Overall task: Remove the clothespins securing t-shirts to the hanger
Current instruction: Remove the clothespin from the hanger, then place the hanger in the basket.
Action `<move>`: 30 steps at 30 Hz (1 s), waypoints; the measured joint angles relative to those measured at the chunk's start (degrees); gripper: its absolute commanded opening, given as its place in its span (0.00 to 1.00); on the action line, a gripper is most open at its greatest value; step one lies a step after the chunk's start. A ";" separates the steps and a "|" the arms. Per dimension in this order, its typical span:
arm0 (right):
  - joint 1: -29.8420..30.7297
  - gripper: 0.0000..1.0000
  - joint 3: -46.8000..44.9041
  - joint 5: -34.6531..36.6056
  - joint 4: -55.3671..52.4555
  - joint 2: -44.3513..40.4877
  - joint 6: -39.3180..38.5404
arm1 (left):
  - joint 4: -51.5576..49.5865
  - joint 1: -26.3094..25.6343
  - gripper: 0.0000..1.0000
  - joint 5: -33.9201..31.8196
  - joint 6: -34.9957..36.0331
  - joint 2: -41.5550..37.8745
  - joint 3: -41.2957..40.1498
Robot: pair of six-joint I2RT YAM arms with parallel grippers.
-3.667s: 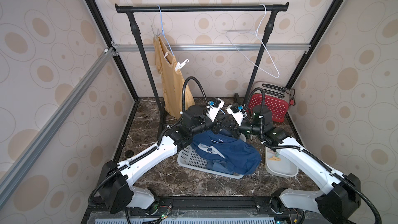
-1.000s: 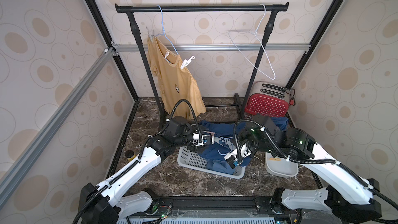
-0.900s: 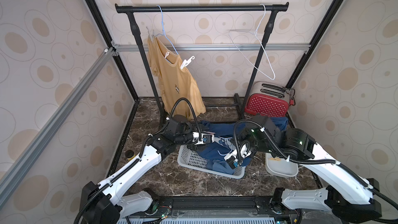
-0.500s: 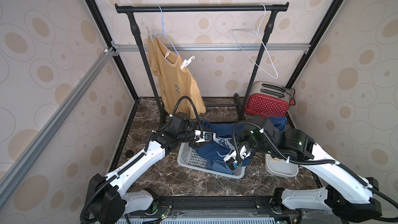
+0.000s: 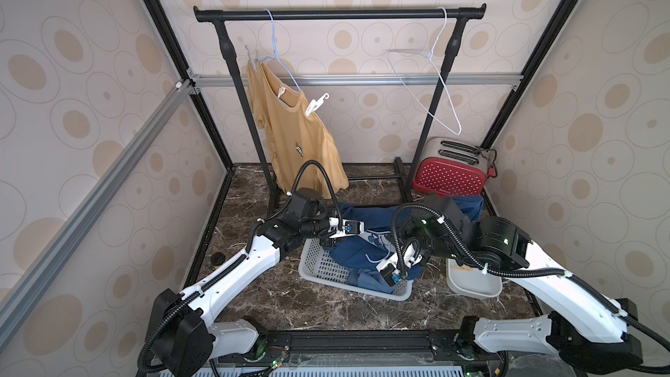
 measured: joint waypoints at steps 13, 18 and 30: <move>0.11 0.00 -3.19 2.80 4.57 -1.03 1.27 | -2.36 4.61 0.20 -0.61 -1.07 -3.17 0.02; 0.11 0.00 -4.55 4.31 6.95 -1.68 3.34 | -3.21 6.10 0.20 -0.59 -2.43 -7.82 -0.02; -4.50 0.00 1.05 0.39 12.33 4.39 19.30 | -1.70 6.12 0.21 -1.53 -10.84 -16.85 -3.67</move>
